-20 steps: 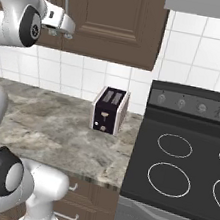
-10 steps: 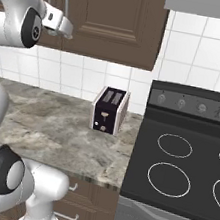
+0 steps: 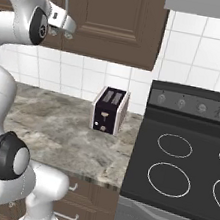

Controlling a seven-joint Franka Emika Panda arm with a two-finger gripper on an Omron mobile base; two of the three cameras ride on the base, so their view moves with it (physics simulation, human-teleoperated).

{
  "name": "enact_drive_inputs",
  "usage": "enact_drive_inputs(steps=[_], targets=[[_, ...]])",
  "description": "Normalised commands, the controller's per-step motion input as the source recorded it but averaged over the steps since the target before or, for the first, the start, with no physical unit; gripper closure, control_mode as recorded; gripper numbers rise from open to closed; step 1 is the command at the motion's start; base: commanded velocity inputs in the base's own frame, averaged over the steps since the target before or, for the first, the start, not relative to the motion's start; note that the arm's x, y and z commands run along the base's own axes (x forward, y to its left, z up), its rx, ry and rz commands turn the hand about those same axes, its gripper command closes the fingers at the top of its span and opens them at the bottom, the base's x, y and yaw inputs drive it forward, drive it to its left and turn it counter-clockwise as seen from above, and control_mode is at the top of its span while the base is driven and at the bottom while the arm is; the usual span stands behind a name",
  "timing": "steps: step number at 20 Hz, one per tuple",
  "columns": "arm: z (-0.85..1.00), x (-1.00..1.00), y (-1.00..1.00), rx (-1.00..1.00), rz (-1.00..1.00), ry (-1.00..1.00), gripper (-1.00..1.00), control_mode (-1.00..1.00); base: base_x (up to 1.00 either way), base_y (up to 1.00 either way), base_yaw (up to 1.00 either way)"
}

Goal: Open the cabinet. Pick the spray and place it next to the sink. Then close the cabinet.

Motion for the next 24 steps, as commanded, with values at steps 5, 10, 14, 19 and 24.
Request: enact_drive_inputs(steps=[5,10,14,19,24], targets=[[0.00,0.45,0.00,0.00,0.09,0.00,-1.00,-1.00,0.00,0.00,0.00],[0.00,0.41,0.00,0.00,0.09,0.00,-1.00,-1.00,0.00,0.00,0.00],[0.00,0.10,-0.03,0.00,0.02,0.00,-1.00,-1.00,0.00,0.00,0.00],[0.00,0.00,-0.05,0.00,0.00,0.00,-1.00,-1.00,0.00,0.00,0.00],[0.00,0.09,0.01,0.00,0.00,0.00,-1.00,-1.00,0.00,0.00,0.00]])
